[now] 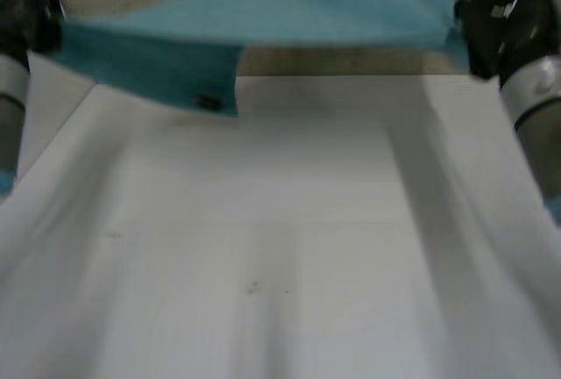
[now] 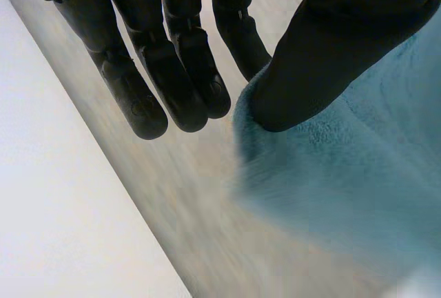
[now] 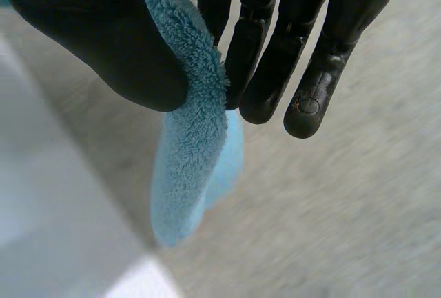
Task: Fold the laundry
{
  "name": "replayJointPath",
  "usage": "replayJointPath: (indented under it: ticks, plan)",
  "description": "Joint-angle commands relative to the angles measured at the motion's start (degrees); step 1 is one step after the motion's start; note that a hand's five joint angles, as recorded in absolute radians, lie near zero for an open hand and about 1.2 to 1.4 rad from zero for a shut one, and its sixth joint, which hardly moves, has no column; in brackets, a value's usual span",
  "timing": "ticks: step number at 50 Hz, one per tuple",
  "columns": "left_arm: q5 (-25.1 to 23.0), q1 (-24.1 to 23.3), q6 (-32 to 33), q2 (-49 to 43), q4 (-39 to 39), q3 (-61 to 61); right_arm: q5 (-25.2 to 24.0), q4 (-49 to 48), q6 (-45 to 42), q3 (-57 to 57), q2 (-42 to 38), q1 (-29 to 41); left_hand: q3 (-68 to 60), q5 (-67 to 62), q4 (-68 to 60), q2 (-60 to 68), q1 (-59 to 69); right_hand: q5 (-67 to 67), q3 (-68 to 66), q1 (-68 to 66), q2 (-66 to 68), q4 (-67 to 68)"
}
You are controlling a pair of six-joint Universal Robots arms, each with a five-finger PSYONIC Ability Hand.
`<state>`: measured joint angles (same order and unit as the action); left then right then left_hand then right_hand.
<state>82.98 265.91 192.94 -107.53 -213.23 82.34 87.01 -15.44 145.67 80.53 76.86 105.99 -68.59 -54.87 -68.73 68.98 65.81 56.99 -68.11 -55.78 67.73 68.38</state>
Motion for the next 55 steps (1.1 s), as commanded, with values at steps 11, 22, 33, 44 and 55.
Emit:
replayJointPath:
  ticks: [11, 22, 33, 44, 55]
  plan:
    - [-7.4, 0.4, 0.6, 0.1, -6.5, 26.2, 0.4, 1.1, -0.3, 18.9, -12.4, 0.2, -11.4, -15.1, -11.3, 11.0, 14.2, 13.0, -11.9, -24.2, 12.3, 11.6]
    - [-7.4, 1.4, 0.6, 1.4, -6.2, 27.3, -3.6, 17.5, -0.6, 22.9, 0.4, -0.6, -11.4, -15.1, -11.3, 11.0, 14.2, 2.7, -1.6, -13.9, 1.9, 1.3]
    - [-7.4, 1.4, 0.6, 1.7, -6.2, 27.7, -8.6, 29.3, -4.3, 13.1, 0.6, -2.5, -11.4, -15.1, -11.3, 11.0, 14.2, -45.6, 46.7, 34.4, -46.4, -47.0]
    - [-7.4, 1.5, 0.6, 3.2, -6.2, 27.8, -10.3, 27.7, -8.9, 3.5, -6.0, -2.3, -11.4, -15.1, -11.3, 11.0, 14.2, -45.3, 46.4, 34.1, -46.0, -46.7]
    - [-7.4, 1.5, 0.6, 3.2, -6.2, 28.4, -14.8, 28.6, -25.9, -4.1, -16.3, -2.4, -11.4, -15.1, -11.3, 11.0, 14.2, -36.4, 37.5, 25.2, -37.1, -37.8]
